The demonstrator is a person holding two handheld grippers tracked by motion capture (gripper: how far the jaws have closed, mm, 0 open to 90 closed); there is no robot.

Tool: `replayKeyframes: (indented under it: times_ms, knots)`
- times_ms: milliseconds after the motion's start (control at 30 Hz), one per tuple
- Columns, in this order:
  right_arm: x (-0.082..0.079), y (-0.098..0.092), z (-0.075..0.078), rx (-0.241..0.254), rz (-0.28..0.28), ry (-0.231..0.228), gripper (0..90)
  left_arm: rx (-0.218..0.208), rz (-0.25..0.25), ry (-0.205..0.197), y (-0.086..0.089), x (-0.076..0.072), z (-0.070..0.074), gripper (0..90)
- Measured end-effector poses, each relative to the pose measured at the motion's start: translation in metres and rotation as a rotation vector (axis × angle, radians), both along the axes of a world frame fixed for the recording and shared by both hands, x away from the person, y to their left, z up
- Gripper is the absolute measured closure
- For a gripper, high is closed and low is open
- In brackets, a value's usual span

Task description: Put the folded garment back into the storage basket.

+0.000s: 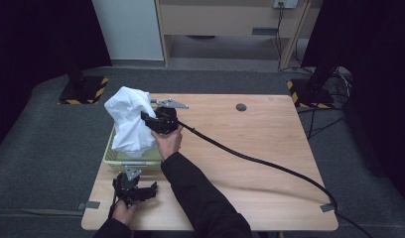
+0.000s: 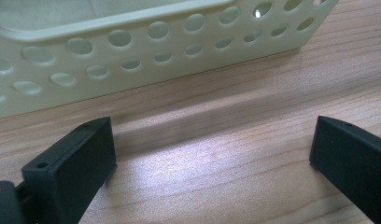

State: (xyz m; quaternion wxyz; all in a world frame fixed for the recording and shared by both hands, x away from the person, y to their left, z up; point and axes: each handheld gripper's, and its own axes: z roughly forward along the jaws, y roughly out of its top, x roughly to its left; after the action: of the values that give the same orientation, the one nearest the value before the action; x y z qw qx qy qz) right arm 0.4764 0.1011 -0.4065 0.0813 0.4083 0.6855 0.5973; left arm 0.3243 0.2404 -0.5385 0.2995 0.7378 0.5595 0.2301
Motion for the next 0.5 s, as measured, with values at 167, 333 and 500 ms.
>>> replayKeyframes:
  times_ms: [167, 333, 500]
  knots:
    - [0.001, 0.003, -0.006, -0.007, 0.003, 0.009, 71.0, 0.0, 0.0, 0.0, 0.0, 0.0, 0.0, 0.0]
    - [0.002, 0.005, -0.012, -0.014, 0.001, 0.011, 70.8, 0.0, 0.0, 0.0, 0.0, 0.0, 0.0, 0.0]
    - [0.004, 0.007, -0.019, -0.025, -0.005, 0.024, 70.3, 0.001, 0.0, 0.001, 0.0, 0.0, 0.0, 0.0]
